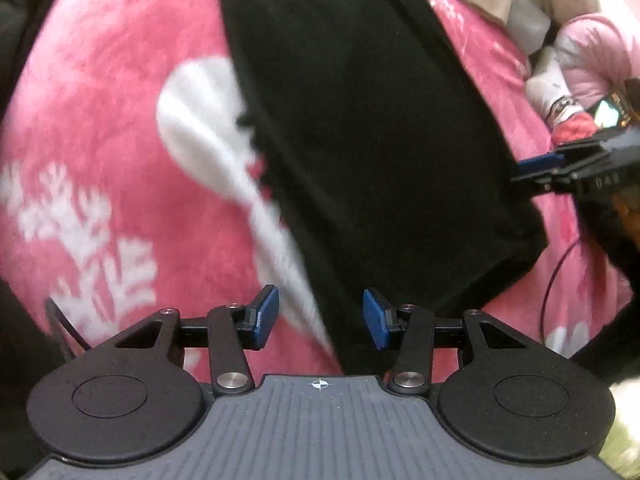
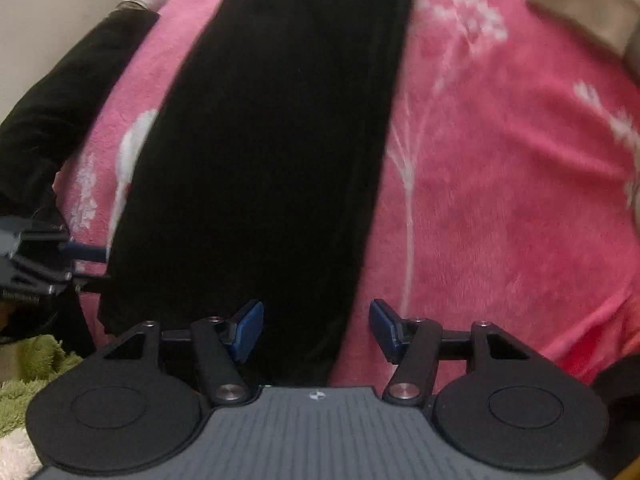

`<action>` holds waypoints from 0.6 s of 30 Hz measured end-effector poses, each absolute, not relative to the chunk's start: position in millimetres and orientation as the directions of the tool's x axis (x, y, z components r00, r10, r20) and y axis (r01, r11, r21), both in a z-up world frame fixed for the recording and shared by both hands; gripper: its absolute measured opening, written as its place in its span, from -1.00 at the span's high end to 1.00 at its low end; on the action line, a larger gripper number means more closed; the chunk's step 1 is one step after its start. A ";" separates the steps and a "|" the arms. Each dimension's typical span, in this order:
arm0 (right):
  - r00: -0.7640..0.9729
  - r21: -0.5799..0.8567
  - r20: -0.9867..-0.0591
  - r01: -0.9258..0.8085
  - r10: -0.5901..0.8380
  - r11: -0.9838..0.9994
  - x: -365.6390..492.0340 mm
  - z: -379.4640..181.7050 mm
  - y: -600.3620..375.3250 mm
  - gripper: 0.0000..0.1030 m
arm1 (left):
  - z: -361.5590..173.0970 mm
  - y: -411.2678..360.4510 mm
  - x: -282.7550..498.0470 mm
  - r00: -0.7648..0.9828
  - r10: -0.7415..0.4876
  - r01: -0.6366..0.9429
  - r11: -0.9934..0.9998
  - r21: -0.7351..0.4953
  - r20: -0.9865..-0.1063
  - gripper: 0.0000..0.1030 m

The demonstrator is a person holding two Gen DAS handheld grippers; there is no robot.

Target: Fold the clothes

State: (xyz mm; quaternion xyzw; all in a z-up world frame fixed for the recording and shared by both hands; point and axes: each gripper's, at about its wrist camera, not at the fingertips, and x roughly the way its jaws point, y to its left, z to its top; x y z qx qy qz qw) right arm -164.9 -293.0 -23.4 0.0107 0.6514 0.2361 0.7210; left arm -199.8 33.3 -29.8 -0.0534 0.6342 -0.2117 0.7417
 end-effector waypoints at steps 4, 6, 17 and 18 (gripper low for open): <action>0.067 0.367 -0.916 -0.257 0.395 0.894 -159.0 -28.1 -299.3 -0.18 | -32.8 33.3 -208.5 0.152 -0.385 0.293 0.897 -0.331 -0.910 0.10; 0.071 0.388 -0.908 -0.234 0.414 0.891 -154.3 -32.5 -302.1 -0.18 | -33.3 35.3 -206.0 0.157 -0.399 0.289 0.893 -0.344 -0.903 0.09; 0.053 0.489 -0.861 -0.186 0.506 0.852 -148.8 -33.8 -308.7 -0.13 | -25.4 39.4 -212.9 0.156 -0.509 0.295 0.842 -0.452 -0.847 0.09; 0.067 0.489 -0.859 -0.184 0.508 0.852 -146.5 -33.5 -308.4 -0.12 | -26.4 38.2 -210.5 0.164 -0.510 0.289 0.843 -0.453 -0.844 0.09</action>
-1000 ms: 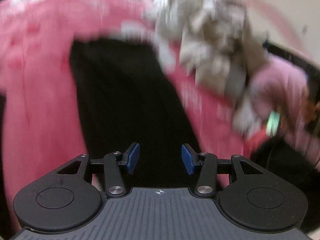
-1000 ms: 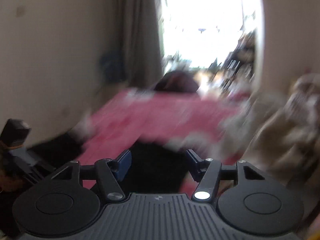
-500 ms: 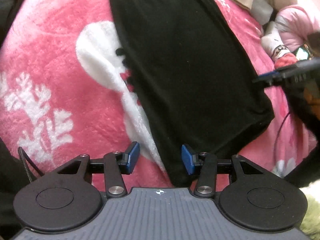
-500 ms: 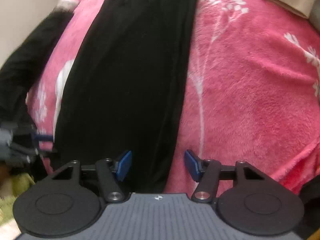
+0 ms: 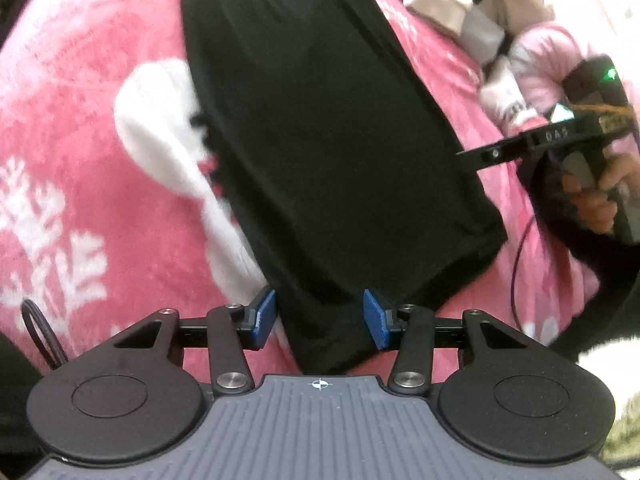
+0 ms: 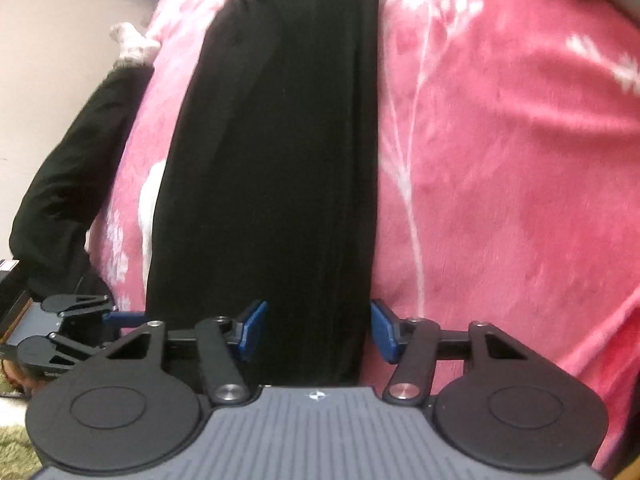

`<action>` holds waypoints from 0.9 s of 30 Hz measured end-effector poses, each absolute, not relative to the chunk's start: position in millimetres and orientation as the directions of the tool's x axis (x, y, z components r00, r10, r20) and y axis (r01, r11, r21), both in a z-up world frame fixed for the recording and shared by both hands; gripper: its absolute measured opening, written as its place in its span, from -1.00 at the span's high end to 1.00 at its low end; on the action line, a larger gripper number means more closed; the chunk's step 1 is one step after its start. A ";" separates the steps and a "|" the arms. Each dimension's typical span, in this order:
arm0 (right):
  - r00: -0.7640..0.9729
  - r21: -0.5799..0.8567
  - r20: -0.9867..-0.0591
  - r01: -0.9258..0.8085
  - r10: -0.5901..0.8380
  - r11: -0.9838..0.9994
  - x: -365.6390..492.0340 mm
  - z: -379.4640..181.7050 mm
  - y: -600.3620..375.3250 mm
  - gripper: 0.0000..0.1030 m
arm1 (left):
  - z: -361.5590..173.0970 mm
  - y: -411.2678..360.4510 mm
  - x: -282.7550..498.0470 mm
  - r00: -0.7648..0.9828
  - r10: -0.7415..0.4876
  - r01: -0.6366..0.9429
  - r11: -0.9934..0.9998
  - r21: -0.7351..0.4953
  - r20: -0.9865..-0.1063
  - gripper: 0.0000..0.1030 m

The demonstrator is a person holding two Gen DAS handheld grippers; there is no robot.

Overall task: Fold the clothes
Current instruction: 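Grasp the shirt edge with the left gripper while the right gripper grasps beside it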

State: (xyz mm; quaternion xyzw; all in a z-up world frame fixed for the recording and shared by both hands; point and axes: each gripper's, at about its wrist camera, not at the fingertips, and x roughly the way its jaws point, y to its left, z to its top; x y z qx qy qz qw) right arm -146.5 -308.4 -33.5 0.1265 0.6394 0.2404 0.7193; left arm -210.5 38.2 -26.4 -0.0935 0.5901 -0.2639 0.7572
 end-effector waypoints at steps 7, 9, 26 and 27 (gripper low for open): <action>-0.060 0.552 -0.834 -0.120 0.549 0.825 -161.3 -50.1 -309.1 -0.06 | -37.9 29.7 -212.6 0.080 -0.496 0.277 0.844 -0.459 -0.865 0.09; -0.123 0.567 -0.823 -0.104 0.555 0.817 -169.4 -55.0 -307.3 0.00 | -40.8 32.6 -213.7 0.048 -0.507 0.257 0.839 -0.480 -0.861 0.09; -0.250 0.606 -0.758 0.073 0.603 0.792 -180.9 -75.6 -296.2 0.39 | -45.9 33.4 -206.0 0.004 -0.535 0.256 0.817 -0.516 -0.845 0.40; -0.246 0.609 -0.751 0.100 0.613 0.787 -180.0 -76.5 -298.5 0.32 | -45.9 34.4 -205.3 0.002 -0.539 0.255 0.814 -0.521 -0.842 0.37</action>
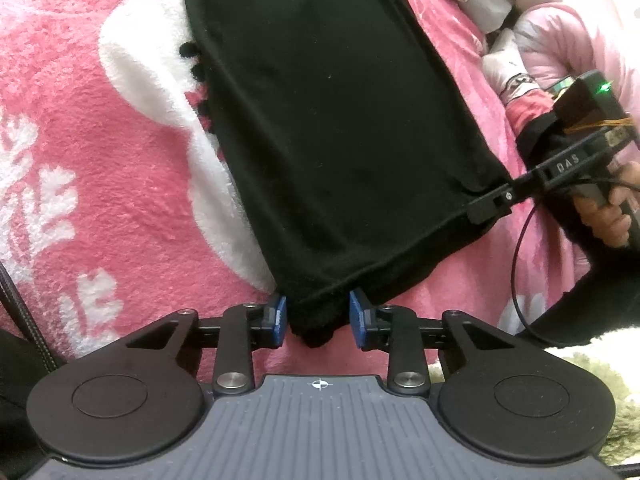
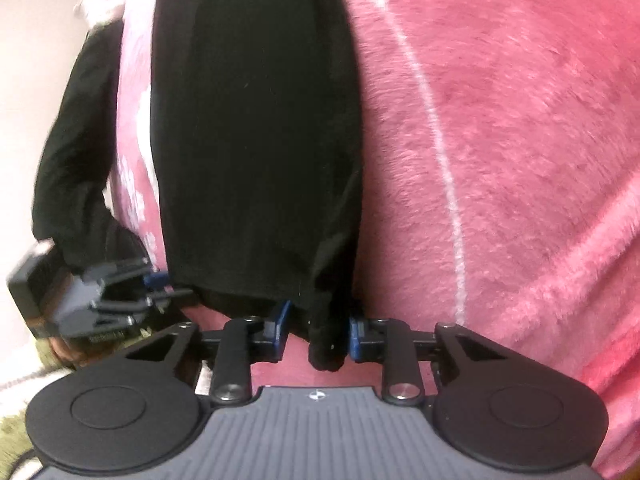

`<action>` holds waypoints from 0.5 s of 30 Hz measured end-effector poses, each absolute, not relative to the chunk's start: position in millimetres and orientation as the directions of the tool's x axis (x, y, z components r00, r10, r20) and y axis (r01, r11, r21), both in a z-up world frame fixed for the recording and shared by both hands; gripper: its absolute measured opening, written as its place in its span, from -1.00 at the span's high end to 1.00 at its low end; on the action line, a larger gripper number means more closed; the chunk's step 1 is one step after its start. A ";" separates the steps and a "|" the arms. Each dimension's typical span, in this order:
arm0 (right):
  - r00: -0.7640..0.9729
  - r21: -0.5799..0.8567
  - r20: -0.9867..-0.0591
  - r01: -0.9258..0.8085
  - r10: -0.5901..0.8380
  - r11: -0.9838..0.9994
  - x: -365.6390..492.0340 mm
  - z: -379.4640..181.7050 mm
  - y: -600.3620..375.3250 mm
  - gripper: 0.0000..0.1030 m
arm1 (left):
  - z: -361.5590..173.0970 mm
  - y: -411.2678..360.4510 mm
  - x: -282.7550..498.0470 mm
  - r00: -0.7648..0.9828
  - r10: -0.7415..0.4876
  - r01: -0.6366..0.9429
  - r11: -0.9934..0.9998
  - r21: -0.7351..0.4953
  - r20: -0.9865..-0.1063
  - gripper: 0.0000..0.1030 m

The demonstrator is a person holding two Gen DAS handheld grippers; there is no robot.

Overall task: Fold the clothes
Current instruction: 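Grasp the shirt edge with the left gripper while the right gripper grasps beside it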

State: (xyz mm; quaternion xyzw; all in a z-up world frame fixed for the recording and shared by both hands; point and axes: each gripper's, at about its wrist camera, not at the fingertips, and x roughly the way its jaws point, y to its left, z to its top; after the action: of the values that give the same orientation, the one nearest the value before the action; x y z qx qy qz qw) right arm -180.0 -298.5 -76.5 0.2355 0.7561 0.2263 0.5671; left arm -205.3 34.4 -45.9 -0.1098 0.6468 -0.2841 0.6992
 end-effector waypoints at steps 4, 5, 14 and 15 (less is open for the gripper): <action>-0.241 0.625 -0.729 0.150 0.641 0.766 -177.2 -78.6 -303.5 0.15 | -45.3 39.9 -204.1 -0.006 -0.551 0.259 0.806 -0.533 -0.835 0.24; -0.241 0.626 -0.724 0.162 0.646 0.763 -177.2 -79.7 -303.6 0.15 | -45.3 40.6 -203.5 -0.008 -0.554 0.256 0.804 -0.537 -0.833 0.22; -0.233 0.622 -0.702 0.262 0.673 0.738 -176.6 -91.2 -312.2 0.16 | -47.1 45.7 -198.3 -0.030 -0.627 0.191 0.761 -0.620 -0.778 -0.10; -0.233 0.619 -0.708 0.249 0.666 0.745 -176.6 -90.4 -312.3 0.22 | -47.6 46.0 -197.9 -0.028 -0.629 0.184 0.760 -0.623 -0.777 -0.10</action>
State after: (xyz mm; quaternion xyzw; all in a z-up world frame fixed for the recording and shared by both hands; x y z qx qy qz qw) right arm -176.6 -312.3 -90.4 0.3006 0.7612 0.1927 0.5413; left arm -197.9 46.0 -47.6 -0.1709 0.6508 -0.3010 0.6757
